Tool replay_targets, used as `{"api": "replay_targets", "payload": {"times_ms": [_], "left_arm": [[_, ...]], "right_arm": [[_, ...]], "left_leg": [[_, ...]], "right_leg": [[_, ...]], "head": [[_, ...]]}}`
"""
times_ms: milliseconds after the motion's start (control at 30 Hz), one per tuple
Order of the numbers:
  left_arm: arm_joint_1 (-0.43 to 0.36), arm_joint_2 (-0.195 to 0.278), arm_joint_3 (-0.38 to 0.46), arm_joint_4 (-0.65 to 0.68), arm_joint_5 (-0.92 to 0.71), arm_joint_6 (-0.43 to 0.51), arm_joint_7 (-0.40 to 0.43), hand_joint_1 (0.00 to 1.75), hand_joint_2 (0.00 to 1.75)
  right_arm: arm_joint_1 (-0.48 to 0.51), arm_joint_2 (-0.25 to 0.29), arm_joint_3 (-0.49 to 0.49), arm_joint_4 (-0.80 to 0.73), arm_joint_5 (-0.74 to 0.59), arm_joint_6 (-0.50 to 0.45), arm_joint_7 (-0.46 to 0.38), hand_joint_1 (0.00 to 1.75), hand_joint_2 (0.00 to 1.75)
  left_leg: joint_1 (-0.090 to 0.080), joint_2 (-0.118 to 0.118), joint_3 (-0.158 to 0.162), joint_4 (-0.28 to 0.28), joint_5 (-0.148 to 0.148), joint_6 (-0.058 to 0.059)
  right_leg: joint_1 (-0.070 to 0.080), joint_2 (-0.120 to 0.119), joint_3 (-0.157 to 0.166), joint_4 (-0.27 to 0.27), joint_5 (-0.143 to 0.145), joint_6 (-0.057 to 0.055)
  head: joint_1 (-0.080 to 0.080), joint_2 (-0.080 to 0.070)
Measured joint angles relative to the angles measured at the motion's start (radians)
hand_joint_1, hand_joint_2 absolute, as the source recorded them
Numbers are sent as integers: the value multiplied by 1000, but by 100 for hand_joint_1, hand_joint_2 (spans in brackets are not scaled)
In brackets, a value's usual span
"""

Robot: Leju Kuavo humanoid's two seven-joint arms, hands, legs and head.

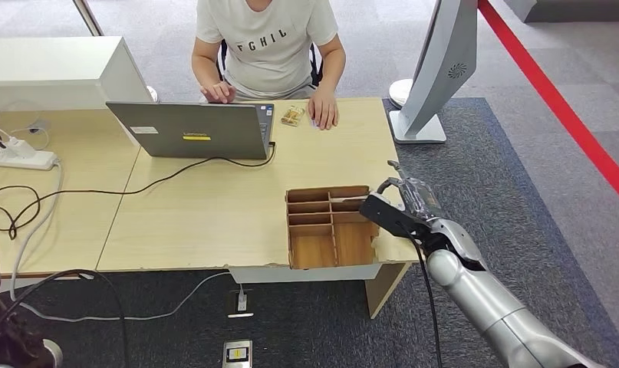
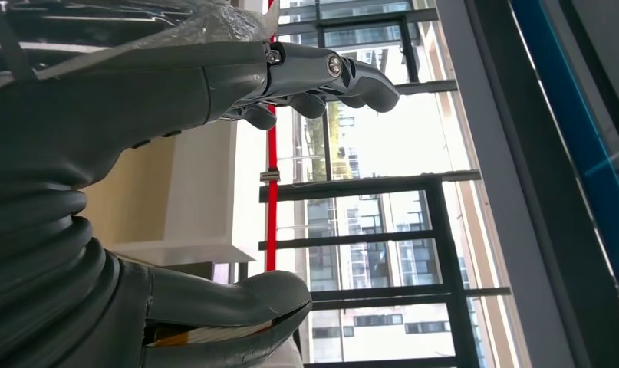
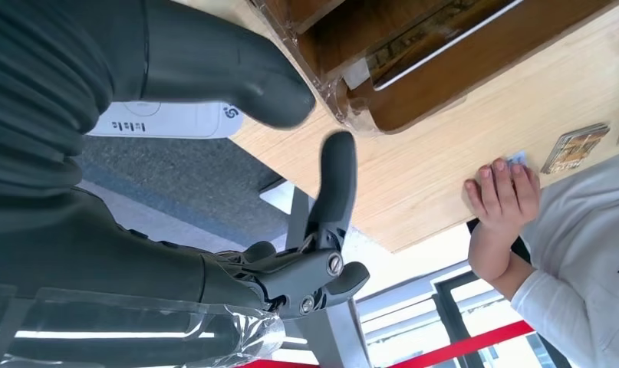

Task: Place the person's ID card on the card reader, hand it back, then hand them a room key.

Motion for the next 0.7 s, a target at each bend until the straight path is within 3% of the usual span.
{"api": "replay_targets", "payload": {"times_ms": [333,700], "left_arm": [[-1,0,-1,0,-5,0,2,0,175],[0,-1,-1,0,1,0,-2,0,175]], "right_arm": [[4,-12,-25,-22,29,-49,17,0,175],[16,-12,-42,-72,25,-36,15,0,175]], "left_leg": [[0,0,0,0,0,0],[0,0,0,0,0,0]], "right_leg": [[0,0,0,0,0,0],[0,0,0,0,0,0]], "head": [[0,0],[0,0]]}}
